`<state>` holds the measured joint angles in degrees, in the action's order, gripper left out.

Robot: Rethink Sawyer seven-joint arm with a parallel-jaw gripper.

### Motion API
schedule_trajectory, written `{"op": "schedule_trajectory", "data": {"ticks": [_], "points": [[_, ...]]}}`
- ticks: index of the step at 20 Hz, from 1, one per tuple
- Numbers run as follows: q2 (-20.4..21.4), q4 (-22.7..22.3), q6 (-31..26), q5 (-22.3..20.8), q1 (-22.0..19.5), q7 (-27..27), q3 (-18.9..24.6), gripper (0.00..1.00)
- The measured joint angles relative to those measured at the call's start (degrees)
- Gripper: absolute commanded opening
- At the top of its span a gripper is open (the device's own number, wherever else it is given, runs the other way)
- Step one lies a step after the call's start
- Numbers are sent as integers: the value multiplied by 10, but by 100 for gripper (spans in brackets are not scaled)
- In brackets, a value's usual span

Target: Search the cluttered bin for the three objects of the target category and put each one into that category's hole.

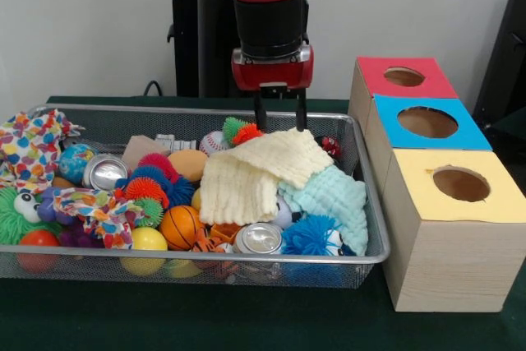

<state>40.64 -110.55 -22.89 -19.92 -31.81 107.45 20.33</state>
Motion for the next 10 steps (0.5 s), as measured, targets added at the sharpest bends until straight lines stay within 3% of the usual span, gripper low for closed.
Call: {"op": "schedule_trajectory", "data": {"ticks": [10], "points": [[40, -3, -40, 0, -54, 0, 81, 100]]}}
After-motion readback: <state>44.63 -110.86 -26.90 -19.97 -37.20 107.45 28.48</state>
